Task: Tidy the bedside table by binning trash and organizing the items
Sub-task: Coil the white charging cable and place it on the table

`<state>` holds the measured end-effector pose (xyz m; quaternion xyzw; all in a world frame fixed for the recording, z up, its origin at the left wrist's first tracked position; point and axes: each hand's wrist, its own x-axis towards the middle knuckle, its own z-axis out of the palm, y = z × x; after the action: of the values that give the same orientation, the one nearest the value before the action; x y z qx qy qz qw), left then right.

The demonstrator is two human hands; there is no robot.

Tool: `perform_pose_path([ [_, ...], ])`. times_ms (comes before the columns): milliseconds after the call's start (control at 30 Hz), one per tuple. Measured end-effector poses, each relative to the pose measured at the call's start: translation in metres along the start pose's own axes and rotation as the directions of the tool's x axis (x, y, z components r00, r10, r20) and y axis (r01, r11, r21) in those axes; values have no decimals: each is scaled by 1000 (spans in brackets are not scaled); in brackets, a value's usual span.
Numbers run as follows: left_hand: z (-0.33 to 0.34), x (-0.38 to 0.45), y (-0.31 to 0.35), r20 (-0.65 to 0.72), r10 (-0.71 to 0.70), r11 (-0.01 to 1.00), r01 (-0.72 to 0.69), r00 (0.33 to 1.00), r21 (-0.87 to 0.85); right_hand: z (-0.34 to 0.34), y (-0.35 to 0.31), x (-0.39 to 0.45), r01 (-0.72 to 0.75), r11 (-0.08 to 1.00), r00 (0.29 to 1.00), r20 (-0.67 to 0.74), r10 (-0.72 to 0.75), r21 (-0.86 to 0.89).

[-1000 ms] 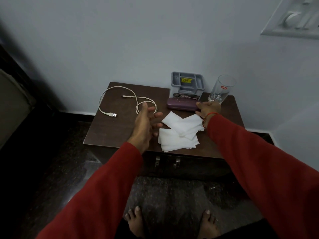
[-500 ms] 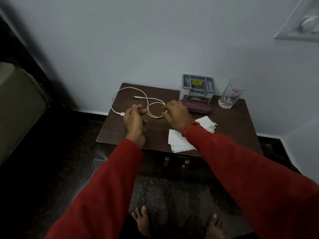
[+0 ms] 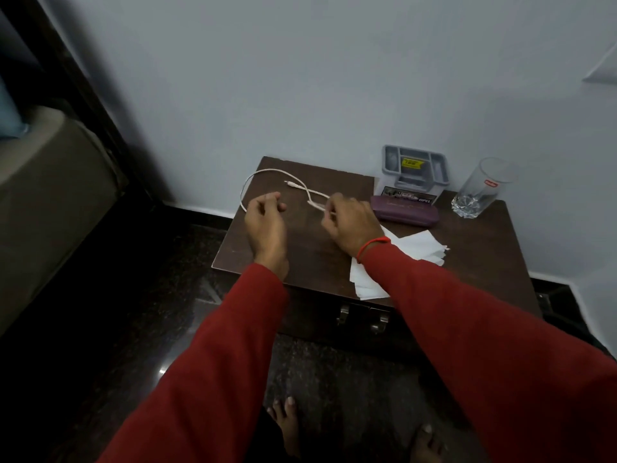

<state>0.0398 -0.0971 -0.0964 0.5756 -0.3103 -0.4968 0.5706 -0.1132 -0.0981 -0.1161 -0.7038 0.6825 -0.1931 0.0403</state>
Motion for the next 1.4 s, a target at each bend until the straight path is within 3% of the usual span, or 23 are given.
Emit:
perform_pose_path([
  [67,-1,-2,2,27,220,971,-221,975,90,-24,-5,-3,35,958,994,-109,-4,286],
  [133,-2,-8,4,173,399,871,-431,901,237,-53,-13,-6,130,889,974,-225,-31,440],
  [167,-2,-14,6,259,424,819,-489,868,300,-69,-18,-7,176,855,960,-277,-39,488],
  [267,0,-32,12,396,365,775,-511,842,373,-113,-34,-3,249,716,929,-369,13,652],
  [367,2,-35,11,413,355,739,-522,839,425,-158,-51,5,298,453,926,-371,78,840],
  [467,1,-34,5,445,332,679,-538,832,499,-198,-69,8,330,217,931,-355,86,919],
  [533,-1,-30,-3,491,320,619,-571,810,539,-216,-77,8,321,132,932,-338,129,938],
  [633,-4,-31,-6,507,192,604,-508,840,614,-236,-83,10,329,63,912,-335,238,942],
  [733,-5,-35,2,441,73,696,-363,895,620,-246,-75,14,326,113,870,-345,352,938],
  [833,-8,-39,16,312,100,870,-235,945,433,-241,-57,15,207,330,834,-342,432,921],
  [900,-7,-45,32,219,201,890,-272,955,367,-230,-46,11,87,455,833,-315,455,886],
  [967,-5,-49,50,183,266,894,-313,946,321,-218,-36,5,19,493,840,-281,464,870],
  [1133,-8,-55,74,391,266,946,-318,881,72,-190,-29,-6,-97,502,859,-183,478,860],
  [1267,-15,-69,104,483,401,875,-481,778,49,-173,-30,-11,-191,696,875,-202,440,692],
  [1400,-19,-82,142,518,462,837,-547,720,15,-174,-43,-8,-141,725,913,-195,359,674],
])
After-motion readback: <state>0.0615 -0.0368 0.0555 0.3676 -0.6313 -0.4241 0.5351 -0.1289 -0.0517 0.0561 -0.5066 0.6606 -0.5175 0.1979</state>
